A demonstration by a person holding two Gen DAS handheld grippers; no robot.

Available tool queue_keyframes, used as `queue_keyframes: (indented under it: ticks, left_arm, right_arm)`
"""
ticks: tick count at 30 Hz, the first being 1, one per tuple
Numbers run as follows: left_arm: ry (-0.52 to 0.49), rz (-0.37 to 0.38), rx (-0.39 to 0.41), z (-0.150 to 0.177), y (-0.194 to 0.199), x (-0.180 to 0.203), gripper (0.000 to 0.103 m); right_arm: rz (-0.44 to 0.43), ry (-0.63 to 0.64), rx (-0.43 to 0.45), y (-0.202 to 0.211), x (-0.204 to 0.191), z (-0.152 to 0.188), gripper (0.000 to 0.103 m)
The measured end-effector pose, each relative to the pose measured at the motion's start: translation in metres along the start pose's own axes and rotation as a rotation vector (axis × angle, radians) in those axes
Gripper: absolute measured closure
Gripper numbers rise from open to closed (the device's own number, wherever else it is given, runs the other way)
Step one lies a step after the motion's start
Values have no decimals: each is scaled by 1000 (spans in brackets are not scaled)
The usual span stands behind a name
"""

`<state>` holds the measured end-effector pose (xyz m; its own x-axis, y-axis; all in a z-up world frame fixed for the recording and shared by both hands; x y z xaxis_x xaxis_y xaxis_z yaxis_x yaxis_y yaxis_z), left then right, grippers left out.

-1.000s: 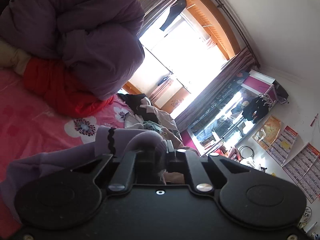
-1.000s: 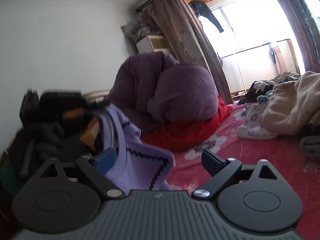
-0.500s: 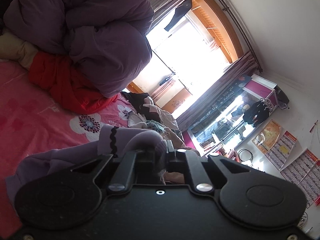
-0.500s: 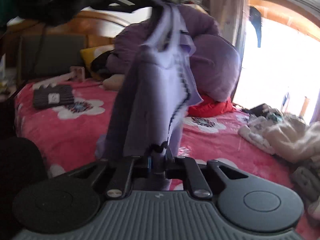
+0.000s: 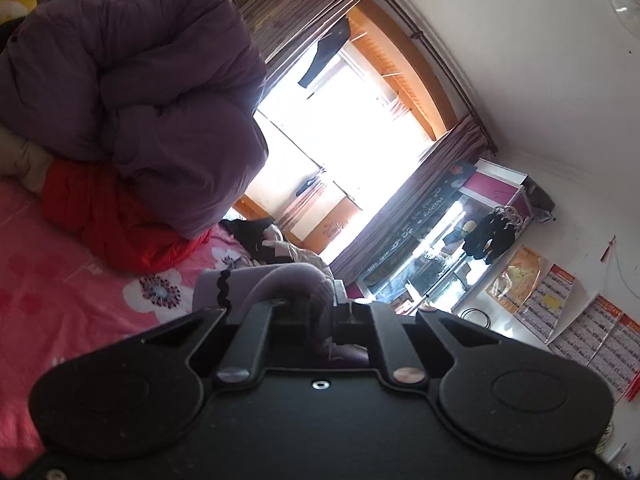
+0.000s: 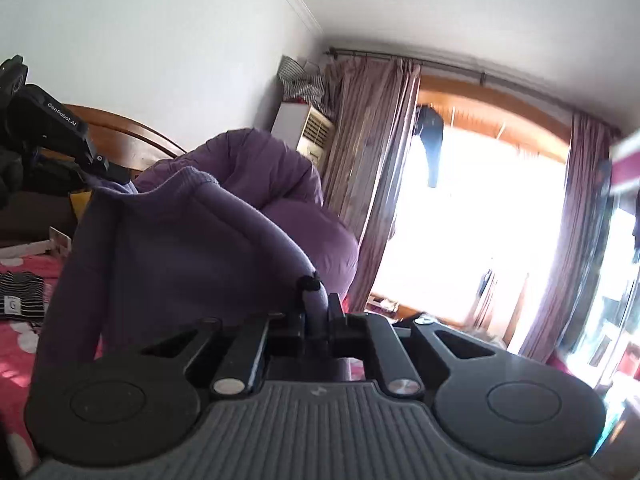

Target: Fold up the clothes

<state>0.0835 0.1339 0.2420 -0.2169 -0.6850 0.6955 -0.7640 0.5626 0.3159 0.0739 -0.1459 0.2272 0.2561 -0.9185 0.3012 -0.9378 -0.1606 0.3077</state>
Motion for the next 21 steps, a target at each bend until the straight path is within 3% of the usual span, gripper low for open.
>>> queue_keyframes:
  ticks: [2, 4, 8, 11, 17, 21]
  left_arm:
    - [48, 2, -34, 1, -2, -4, 97]
    - [15, 9, -5, 1, 4, 2, 97]
    - [61, 20, -9, -10, 0, -3, 97]
    - [40, 8, -1, -26, -3, 3, 97]
    - [-6, -33, 10, -76, -20, 11, 97]
    - [-16, -76, 21, -105, -35, 1, 97]
  right_arm:
    - [-3, 23, 13, 8, 1, -11, 92]
    - [-1, 36, 32, 16, 1, -18, 92]
    - [-37, 32, 42, 24, -2, -24, 92]
    - [-56, 17, 42, 22, -5, -27, 92]
    - [-201, -161, 58, -1, -9, -39, 92]
    - [-328, -242, 65, -21, -35, -46, 92]
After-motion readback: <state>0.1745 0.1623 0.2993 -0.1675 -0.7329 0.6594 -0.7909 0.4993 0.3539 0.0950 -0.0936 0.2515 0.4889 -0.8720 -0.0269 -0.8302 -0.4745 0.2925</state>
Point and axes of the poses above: each gripper's, at about its wrist camera, not at the fingertips, and y roughly against the way its jaws point, x to its right, z to its underside, the point moved 8 cm from there along -y, roughly the way its jaws point, and after that the axes turned 15 degrees about -x, right-handed, at the moved point
